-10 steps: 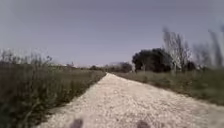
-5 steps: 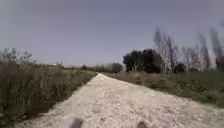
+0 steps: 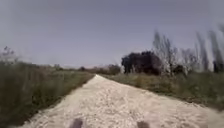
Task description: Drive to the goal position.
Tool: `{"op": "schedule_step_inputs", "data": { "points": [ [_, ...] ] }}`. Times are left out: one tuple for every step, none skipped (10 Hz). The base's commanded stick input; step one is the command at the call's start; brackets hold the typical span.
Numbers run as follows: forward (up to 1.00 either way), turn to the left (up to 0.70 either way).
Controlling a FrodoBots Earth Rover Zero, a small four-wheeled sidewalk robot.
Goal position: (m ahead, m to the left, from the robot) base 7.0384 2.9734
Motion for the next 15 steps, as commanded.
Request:
{"op": "schedule_step_inputs", "data": {
  "points": [
    [0.7,-0.24],
    [0.7,-0.35],
    [0.7,-0.35],
    [0.7,-0.24],
    [0.7,-0.06],
    [0.7,0.0],
    [0.7,0.0],
    [0.7,0.0],
    [0.7,0.0],
    [0.7,0.0],
    [0.7,0.0],
    [0.7,0.0],
    [0.7,0.0],
    [0.7,0.0],
    [0.7,0.0]
  ]
}}
